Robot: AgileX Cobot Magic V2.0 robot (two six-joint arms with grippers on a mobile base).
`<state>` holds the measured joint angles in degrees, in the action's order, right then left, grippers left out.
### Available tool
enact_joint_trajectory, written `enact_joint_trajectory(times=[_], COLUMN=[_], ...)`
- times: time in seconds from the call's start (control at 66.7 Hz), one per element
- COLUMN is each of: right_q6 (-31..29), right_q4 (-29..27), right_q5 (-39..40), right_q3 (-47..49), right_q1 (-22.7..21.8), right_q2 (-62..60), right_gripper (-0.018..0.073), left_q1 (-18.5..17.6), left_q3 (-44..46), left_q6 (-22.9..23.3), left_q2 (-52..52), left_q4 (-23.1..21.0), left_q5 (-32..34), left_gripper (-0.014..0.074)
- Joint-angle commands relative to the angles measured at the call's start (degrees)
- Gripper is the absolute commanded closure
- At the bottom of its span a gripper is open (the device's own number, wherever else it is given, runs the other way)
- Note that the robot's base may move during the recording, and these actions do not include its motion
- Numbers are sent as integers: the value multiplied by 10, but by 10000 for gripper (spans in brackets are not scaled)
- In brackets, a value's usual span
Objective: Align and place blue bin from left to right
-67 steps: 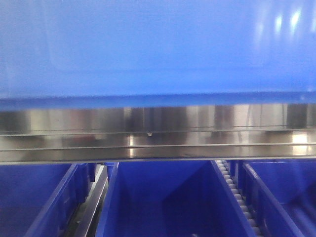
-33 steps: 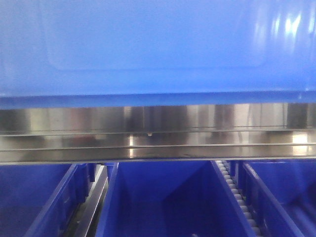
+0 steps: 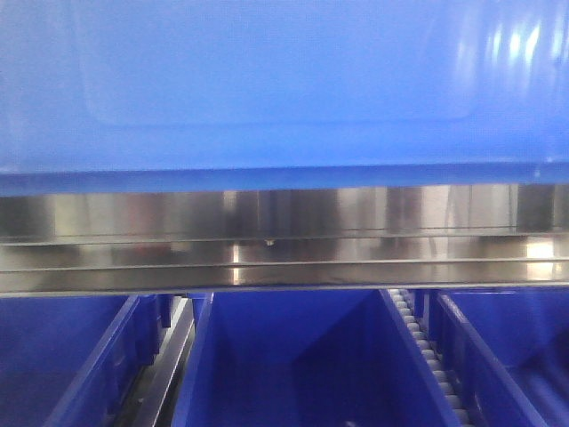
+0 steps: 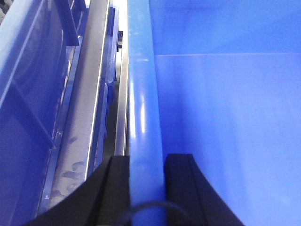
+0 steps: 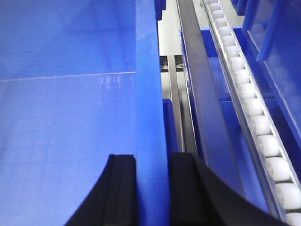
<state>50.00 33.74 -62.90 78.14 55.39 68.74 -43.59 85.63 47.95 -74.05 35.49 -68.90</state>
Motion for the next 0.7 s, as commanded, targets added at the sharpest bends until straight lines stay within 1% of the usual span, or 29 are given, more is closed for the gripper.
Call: enact_joint_trajectory(times=[0.0, 0.69], right_q6=[4, 4], right_q4=[15, 15], right_q5=[83, 185], right_q3=[7, 7], right_q1=[4, 4], right_q2=[-8, -8], right_gripper=[637, 637], left_q1=[-11, -11], left_q3=[6, 6], left_q6=[0, 0], left_q2=[8, 8], left_q4=[-3, -3], left_q5=[54, 54], left_gripper=[707, 707])
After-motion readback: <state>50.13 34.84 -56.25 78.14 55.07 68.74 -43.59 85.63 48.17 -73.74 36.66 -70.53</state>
